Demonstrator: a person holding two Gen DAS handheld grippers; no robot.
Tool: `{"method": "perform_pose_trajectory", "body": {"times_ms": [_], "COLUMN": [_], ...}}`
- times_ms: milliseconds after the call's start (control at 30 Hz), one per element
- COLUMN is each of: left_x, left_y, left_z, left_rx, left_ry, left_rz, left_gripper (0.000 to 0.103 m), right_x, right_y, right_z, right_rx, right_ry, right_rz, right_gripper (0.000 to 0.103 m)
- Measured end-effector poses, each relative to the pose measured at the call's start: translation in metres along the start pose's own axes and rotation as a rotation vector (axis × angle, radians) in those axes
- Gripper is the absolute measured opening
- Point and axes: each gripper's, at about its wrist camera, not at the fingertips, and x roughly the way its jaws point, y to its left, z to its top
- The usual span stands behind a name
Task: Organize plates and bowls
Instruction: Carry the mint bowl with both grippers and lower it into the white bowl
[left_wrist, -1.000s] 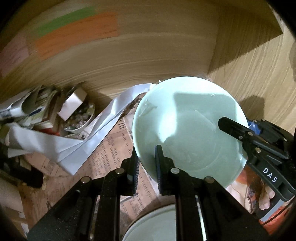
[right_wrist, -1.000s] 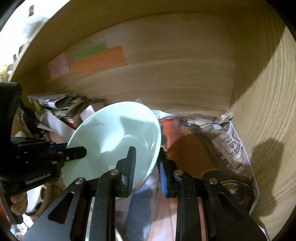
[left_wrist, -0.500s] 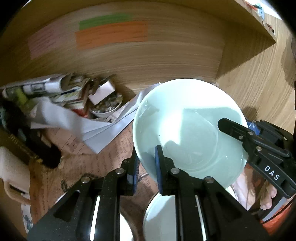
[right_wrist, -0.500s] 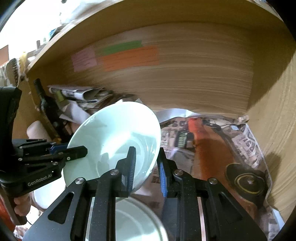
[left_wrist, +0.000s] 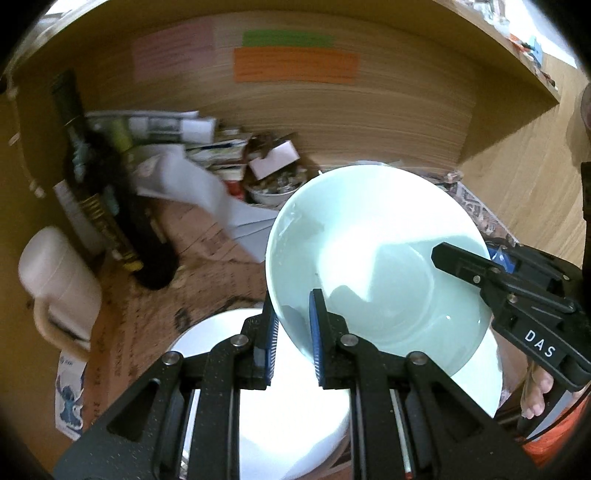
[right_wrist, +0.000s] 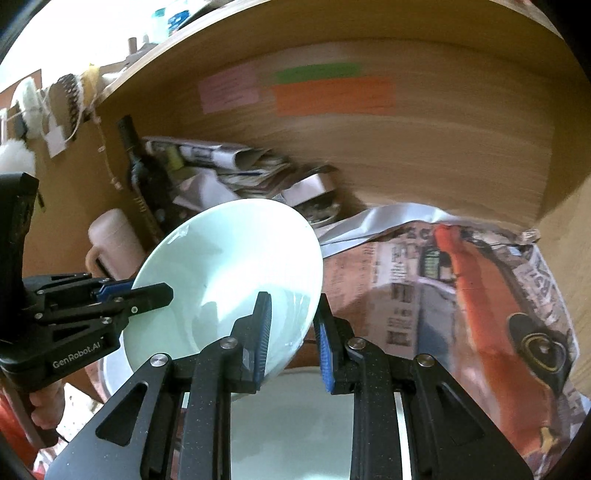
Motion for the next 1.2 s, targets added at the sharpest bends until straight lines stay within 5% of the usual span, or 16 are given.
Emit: {"method": "perform_pose_trajectory", "body": {"times_ms": [600,1200], "left_x": [-0.023,-0.02], "left_y": [0.06,0.077], "left_z": [-0.059,-0.082], "left_rx": [-0.103,-0.125], "left_ry": [0.026,0.073], "left_rz": [0.076,0.132], "left_gripper": [0.016,0.016], "right_x": [0.032,0.052], "right_y": [0.066,0.085], "right_z": [-0.022,-0.037], "right_rx": [-0.063,-0.093], "right_ry": [0.098,0.173], "right_rz": [0.11,0.138], "right_gripper": [0.021,0.021]}}
